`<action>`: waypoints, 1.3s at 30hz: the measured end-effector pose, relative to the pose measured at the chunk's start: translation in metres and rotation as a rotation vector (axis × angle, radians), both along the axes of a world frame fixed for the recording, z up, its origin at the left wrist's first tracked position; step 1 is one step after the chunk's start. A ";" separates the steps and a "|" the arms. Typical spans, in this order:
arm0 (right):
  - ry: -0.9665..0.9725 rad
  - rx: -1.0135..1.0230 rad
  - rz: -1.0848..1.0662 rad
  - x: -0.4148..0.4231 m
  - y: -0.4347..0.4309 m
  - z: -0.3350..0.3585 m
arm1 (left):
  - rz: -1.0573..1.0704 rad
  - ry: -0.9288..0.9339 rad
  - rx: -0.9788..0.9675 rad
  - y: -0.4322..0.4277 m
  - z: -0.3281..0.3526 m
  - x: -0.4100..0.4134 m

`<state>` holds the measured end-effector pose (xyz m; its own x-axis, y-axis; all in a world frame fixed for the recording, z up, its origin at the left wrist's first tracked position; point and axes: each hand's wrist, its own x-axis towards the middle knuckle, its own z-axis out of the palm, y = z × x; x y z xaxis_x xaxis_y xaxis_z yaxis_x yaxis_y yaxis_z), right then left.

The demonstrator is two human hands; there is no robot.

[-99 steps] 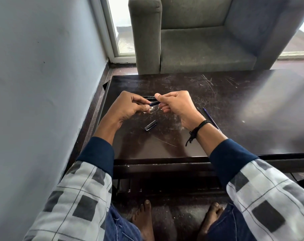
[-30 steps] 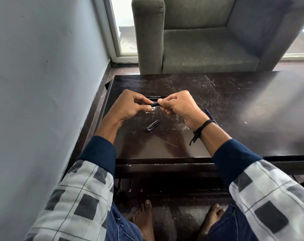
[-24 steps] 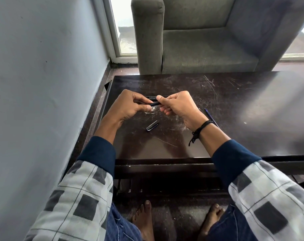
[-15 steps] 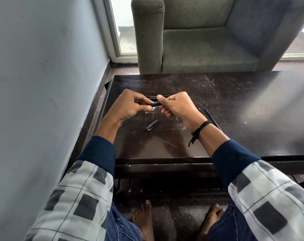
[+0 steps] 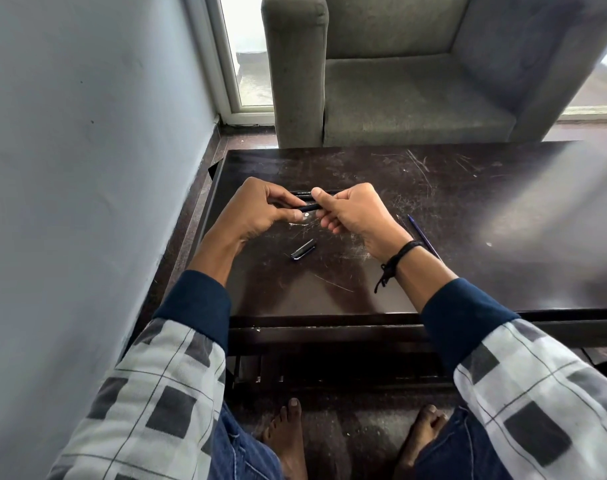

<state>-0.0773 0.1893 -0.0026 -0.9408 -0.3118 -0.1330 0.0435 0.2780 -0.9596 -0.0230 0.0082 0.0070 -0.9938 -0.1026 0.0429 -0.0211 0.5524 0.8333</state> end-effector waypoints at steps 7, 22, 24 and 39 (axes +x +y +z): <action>-0.051 -0.124 0.032 -0.003 0.003 0.002 | 0.012 -0.013 0.012 -0.001 -0.001 -0.001; -0.028 -0.083 0.013 -0.003 0.003 0.000 | 0.015 0.011 0.008 0.001 -0.003 -0.003; -0.025 -0.073 0.007 -0.002 0.004 0.000 | 0.021 0.026 0.000 0.003 -0.003 -0.003; -0.132 -0.127 -0.038 -0.004 0.005 -0.002 | 0.046 0.044 -0.083 0.004 -0.009 -0.008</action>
<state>-0.0809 0.1938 -0.0041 -0.9294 -0.2982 -0.2175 0.1793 0.1504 -0.9722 -0.0313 0.0125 -0.0016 -0.9852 -0.1420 0.0963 -0.0124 0.6187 0.7855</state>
